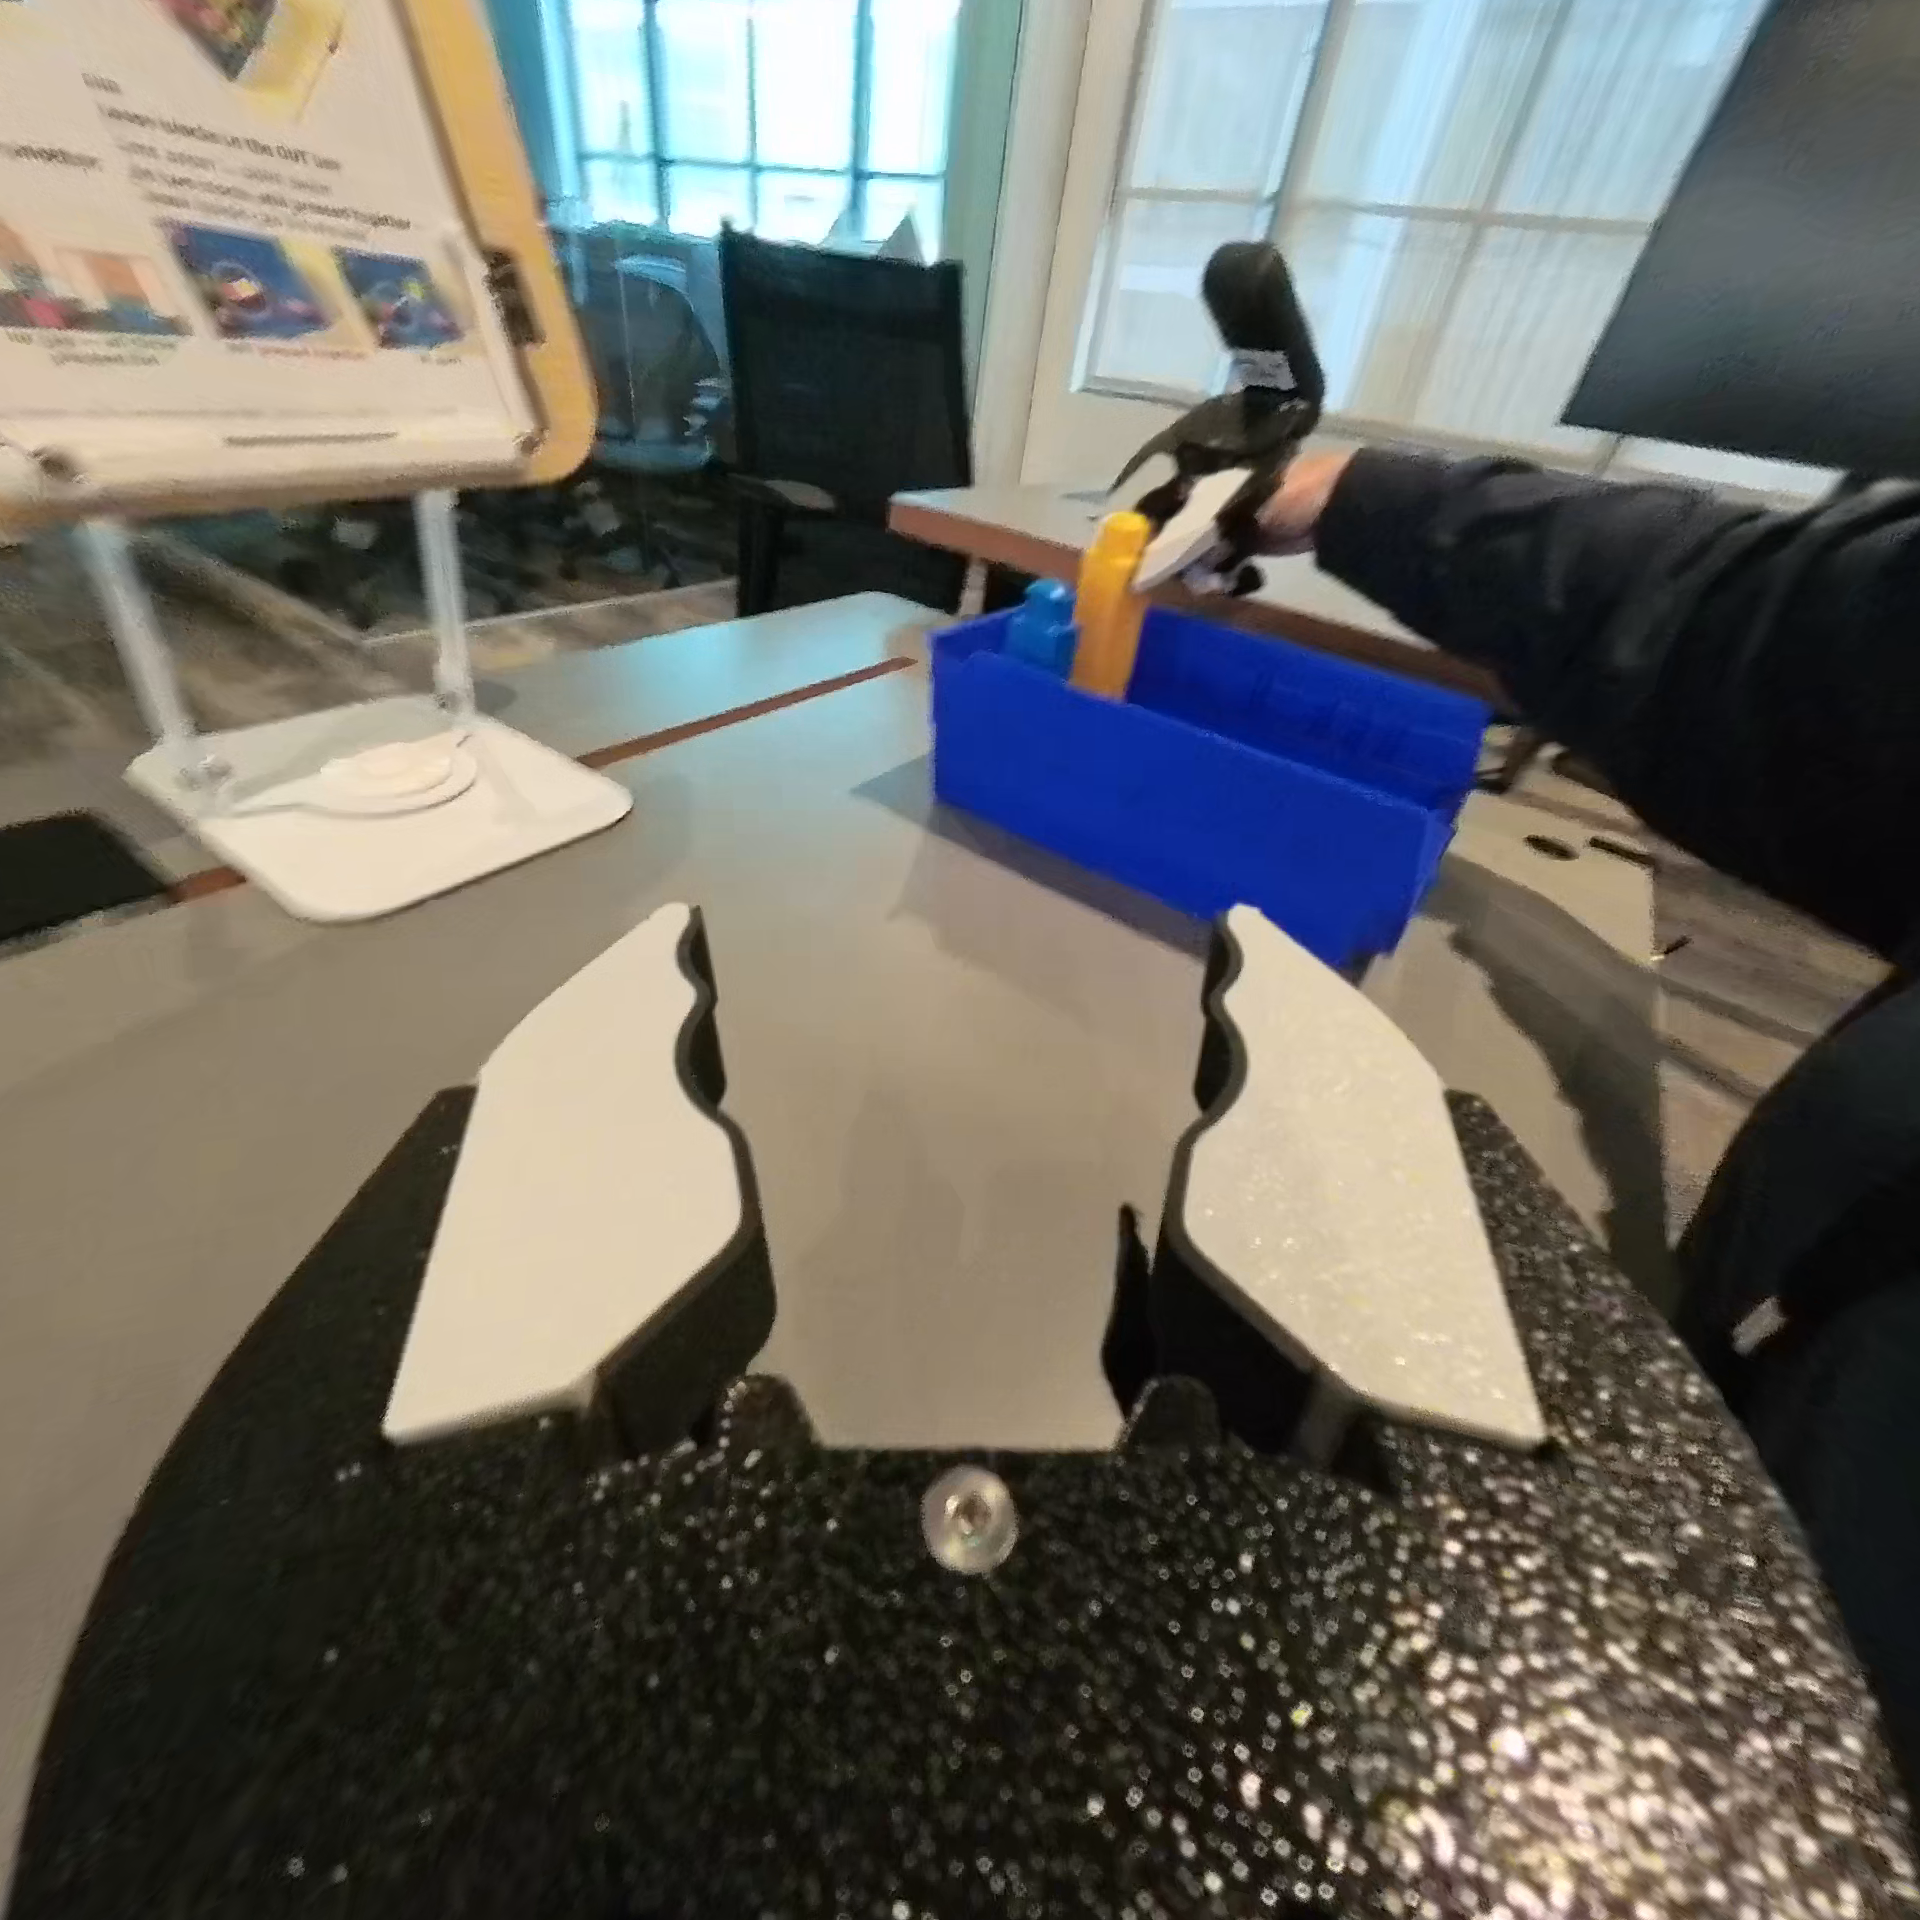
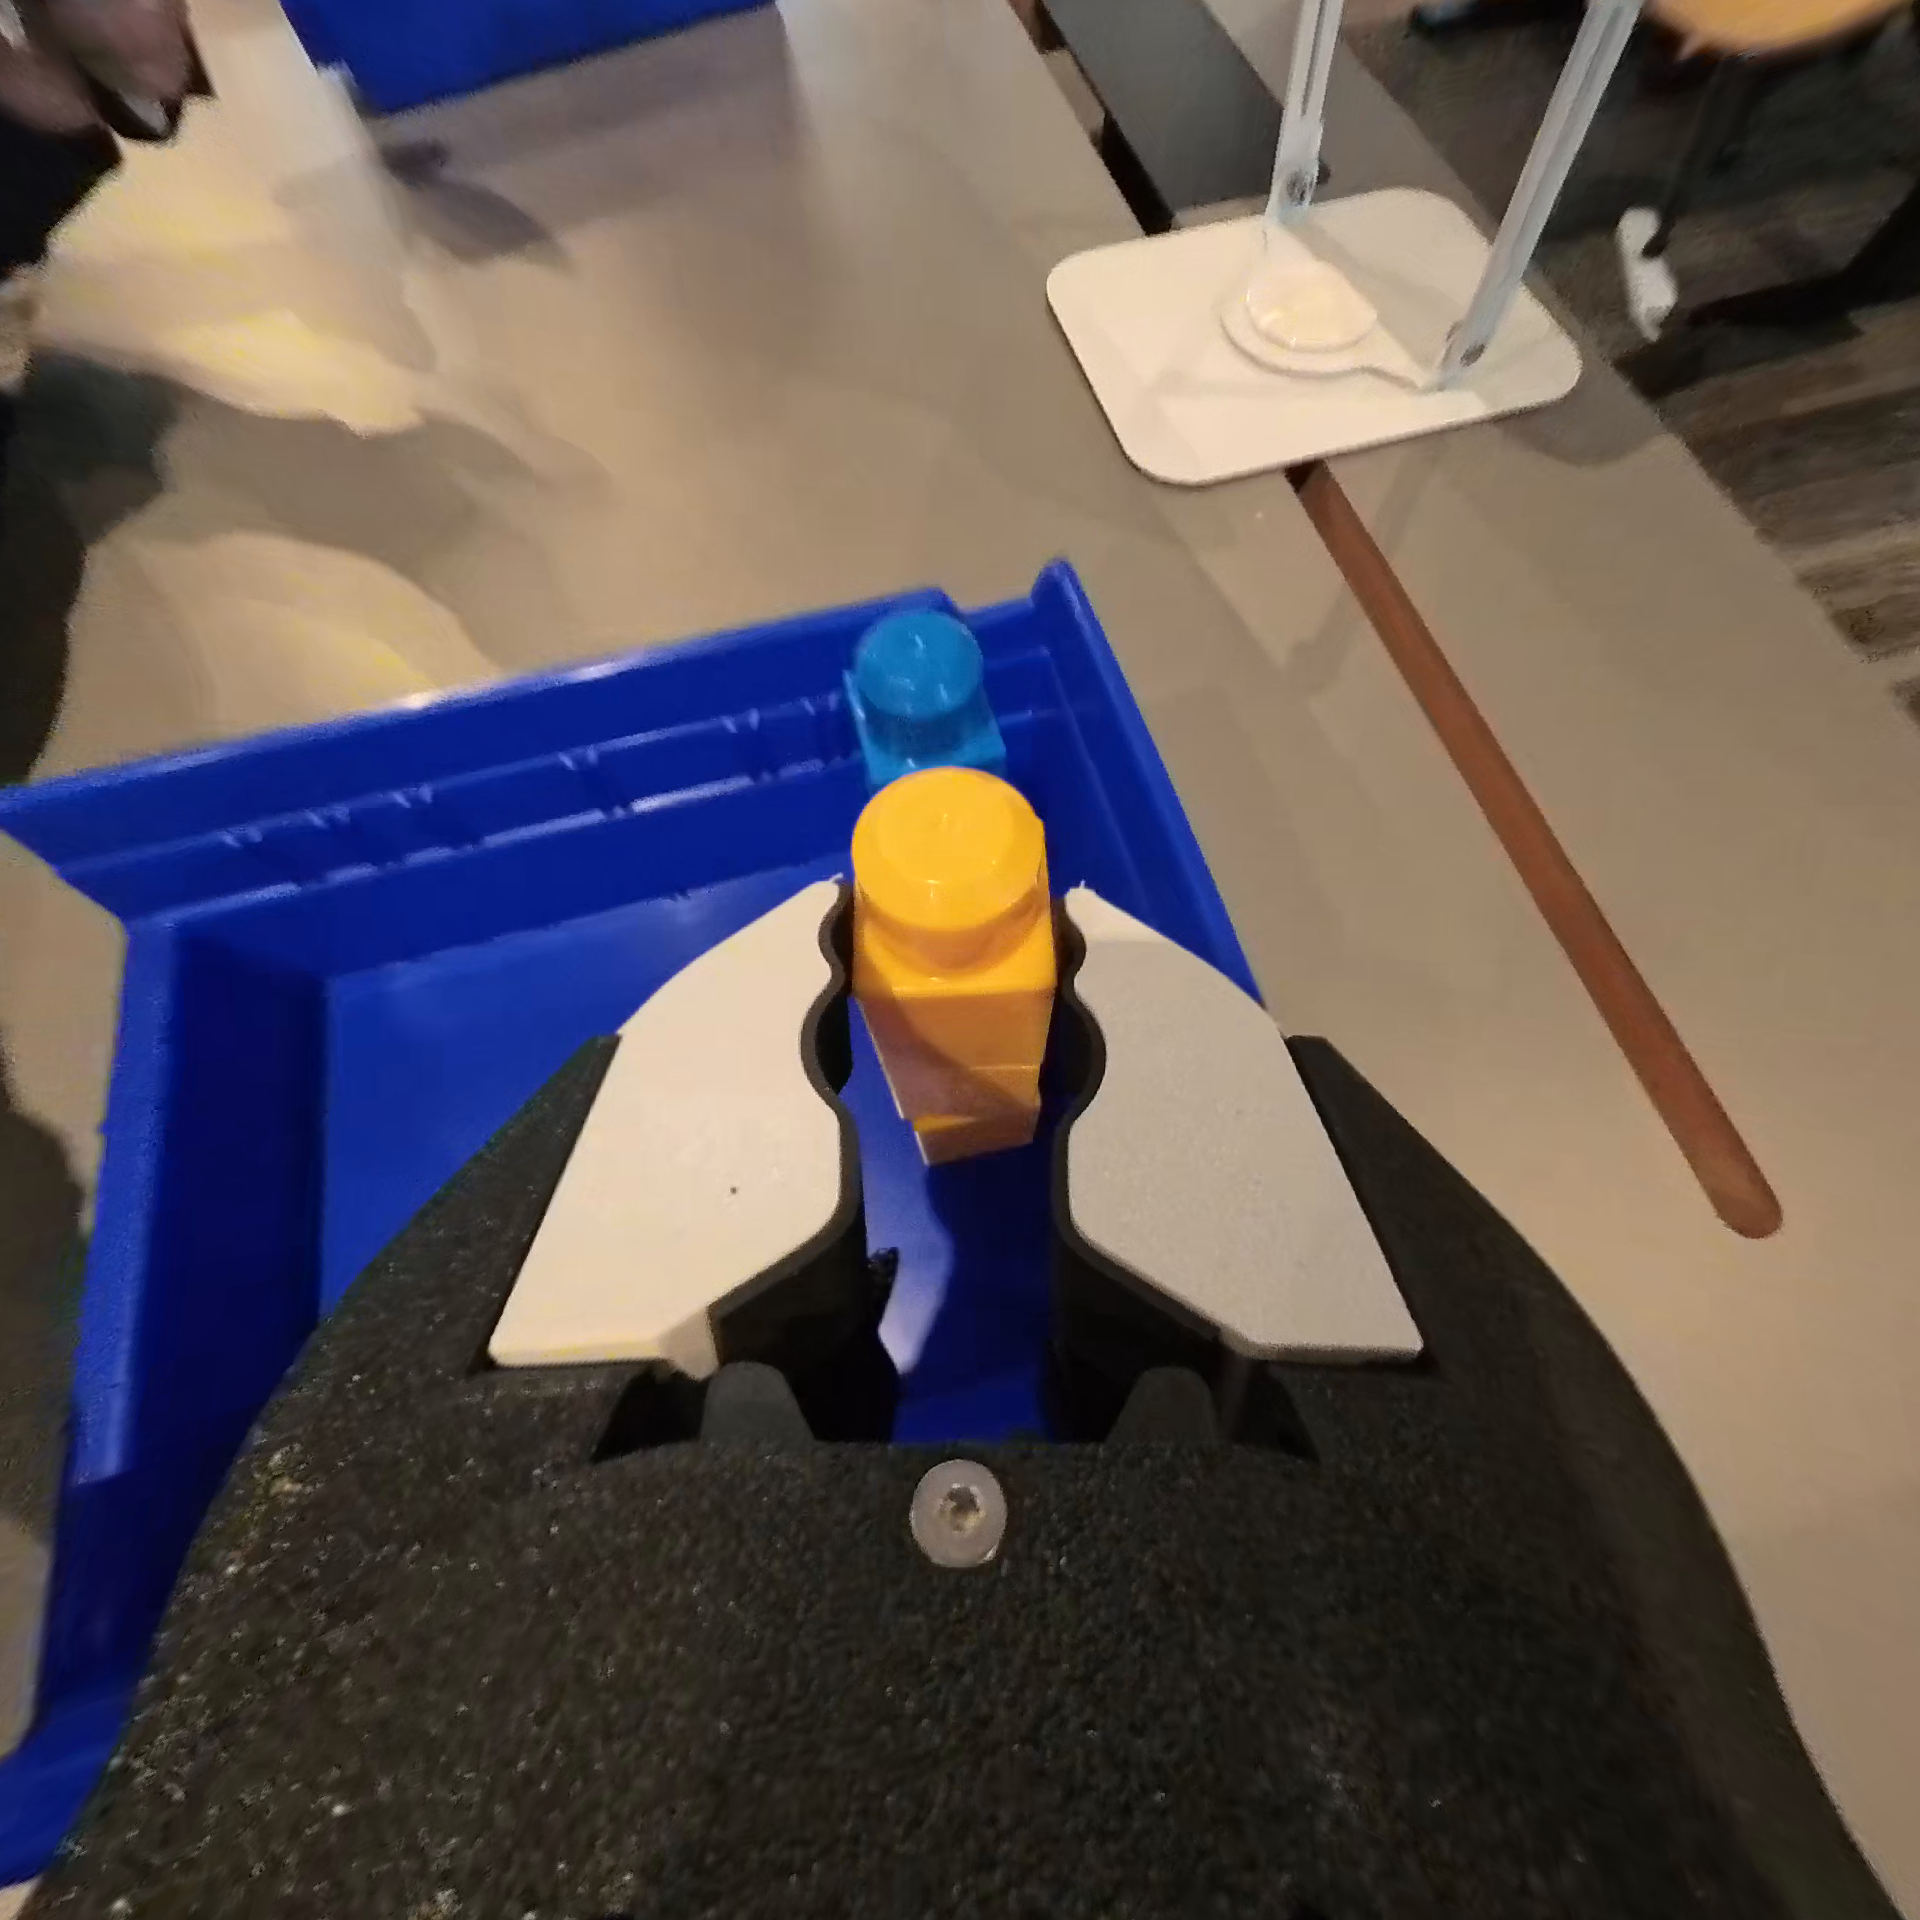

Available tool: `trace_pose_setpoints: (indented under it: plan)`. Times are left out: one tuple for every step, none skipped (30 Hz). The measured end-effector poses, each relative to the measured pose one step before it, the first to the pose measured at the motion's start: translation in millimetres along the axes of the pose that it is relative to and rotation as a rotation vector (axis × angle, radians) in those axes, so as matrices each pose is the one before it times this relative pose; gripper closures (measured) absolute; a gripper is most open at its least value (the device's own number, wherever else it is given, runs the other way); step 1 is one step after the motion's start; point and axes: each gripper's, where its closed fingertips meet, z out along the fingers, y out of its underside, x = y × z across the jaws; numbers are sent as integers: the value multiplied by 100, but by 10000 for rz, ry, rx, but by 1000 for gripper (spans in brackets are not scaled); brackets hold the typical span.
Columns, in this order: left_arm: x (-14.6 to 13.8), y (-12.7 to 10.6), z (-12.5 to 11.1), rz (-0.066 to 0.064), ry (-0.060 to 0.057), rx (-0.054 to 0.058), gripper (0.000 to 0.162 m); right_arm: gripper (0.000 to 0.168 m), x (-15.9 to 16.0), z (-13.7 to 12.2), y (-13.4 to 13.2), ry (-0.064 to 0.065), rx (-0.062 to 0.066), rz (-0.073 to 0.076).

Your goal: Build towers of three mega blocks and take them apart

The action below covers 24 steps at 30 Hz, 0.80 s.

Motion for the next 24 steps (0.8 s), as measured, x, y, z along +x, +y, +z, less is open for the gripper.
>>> trace_pose_setpoints:
  plan:
    - [745,-620,957,67,370,87,71,132,-212,-631,-814,191,147,-217]
    - [685,-452,1236,232,329,-113,69,132,-93,-544,-644,277,45,-336]
    - [507,-333,1368,385,217,-236,67,132,-128,-394,-413,201,-75,-327]
    - [487,-378,1344,433,204,-189,66,132,-191,-219,-309,79,-59,-234]
    - [529,-484,1208,380,219,-69,65,132,-176,-32,-195,3,7,-130]
    - [534,-512,1009,299,211,27,65,132,-71,157,31,-34,31,-10]
    - [528,-453,812,209,204,73,65,132,21,357,283,-65,-7,79]
    - [522,-343,623,102,206,85,65,132,89,498,468,-73,-52,146]
    - [443,-239,449,14,170,86,65,132,131,593,537,-71,-92,134]
    - [370,-136,294,-34,129,77,65,132,129,622,482,-48,-57,43]
    - [301,-49,170,-58,103,61,65,132,172,608,400,-17,-40,16]
    - [236,18,65,-64,74,41,66,132,182,527,337,-17,-40,61]
    - [147,91,18,-65,41,13,66,132,205,433,224,-4,-19,45]
    - [68,115,-29,-51,4,-2,66,132,166,331,125,10,17,-34]
    - [5,100,-86,-37,-18,-2,66,132,109,265,105,1,2,-75]
    - [-4,65,-120,-41,-12,5,66,132,23,226,170,-35,-48,-66]
    - [-24,12,-143,-46,-8,25,66,132,-33,212,281,-59,-118,-58]
    - [-59,-35,-146,-42,-20,46,66,132,-59,202,345,-71,-150,-70]
    - [-73,-49,-134,-34,-21,48,66,132,-61,175,353,-56,-137,-58]
    - [-84,-53,-112,-29,-16,33,66,132,38,17,81,4,11,-59]
    - [-76,-36,-71,-16,-19,25,66,132,88,-77,104,34,-4,-80]
    - [-61,-32,-59,0,-18,21,66,132,43,-63,74,1,29,-11]
    - [-18,-16,-31,8,-10,14,66,132,10,-86,89,-41,23,13]
    - [-13,-7,-15,6,-3,6,66,132,48,-107,112,-22,0,40]
